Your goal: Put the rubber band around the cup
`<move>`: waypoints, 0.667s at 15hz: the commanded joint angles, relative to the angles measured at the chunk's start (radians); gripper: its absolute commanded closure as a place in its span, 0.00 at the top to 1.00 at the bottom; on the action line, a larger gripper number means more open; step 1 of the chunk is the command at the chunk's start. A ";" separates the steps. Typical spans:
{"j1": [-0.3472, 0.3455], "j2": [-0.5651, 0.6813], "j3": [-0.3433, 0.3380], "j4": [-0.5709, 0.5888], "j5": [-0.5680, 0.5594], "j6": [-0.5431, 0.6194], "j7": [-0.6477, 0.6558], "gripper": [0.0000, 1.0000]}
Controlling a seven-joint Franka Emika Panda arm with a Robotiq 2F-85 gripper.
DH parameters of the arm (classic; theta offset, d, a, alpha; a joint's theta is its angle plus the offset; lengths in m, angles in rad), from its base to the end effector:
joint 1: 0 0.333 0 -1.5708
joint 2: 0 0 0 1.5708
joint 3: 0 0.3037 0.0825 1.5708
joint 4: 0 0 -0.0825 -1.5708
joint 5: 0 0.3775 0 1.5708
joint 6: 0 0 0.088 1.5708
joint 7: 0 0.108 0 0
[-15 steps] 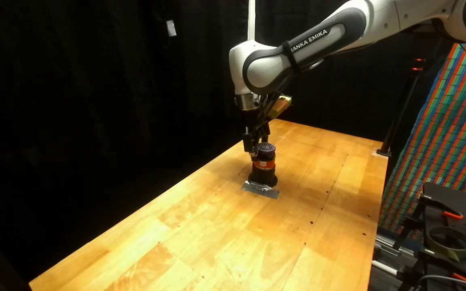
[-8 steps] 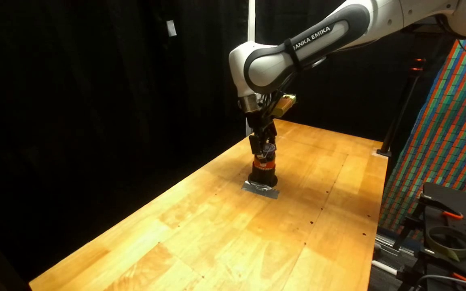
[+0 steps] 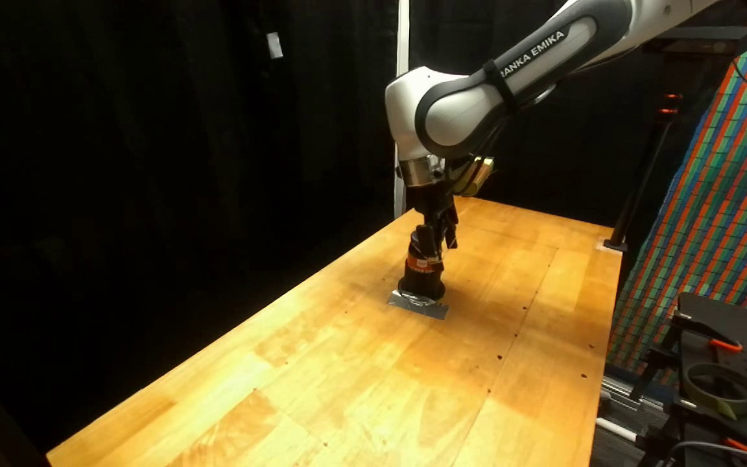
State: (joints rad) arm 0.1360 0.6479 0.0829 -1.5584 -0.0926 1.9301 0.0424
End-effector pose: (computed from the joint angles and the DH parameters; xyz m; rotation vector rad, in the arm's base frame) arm 0.6444 0.1301 0.2409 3.0323 0.3214 -0.4099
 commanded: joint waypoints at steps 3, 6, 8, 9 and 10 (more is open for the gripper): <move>0.010 -0.201 -0.001 -0.327 -0.001 0.231 0.021 1.00; 0.013 -0.268 -0.008 -0.458 -0.012 0.400 0.038 0.75; 0.017 -0.302 -0.014 -0.533 -0.030 0.519 0.052 0.66; 0.019 -0.315 -0.018 -0.565 -0.042 0.570 0.060 0.58; 0.019 -0.330 -0.020 -0.599 -0.050 0.629 0.063 0.49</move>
State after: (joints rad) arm 0.1383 0.4125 0.0783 -2.0059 -0.1152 2.4288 0.0691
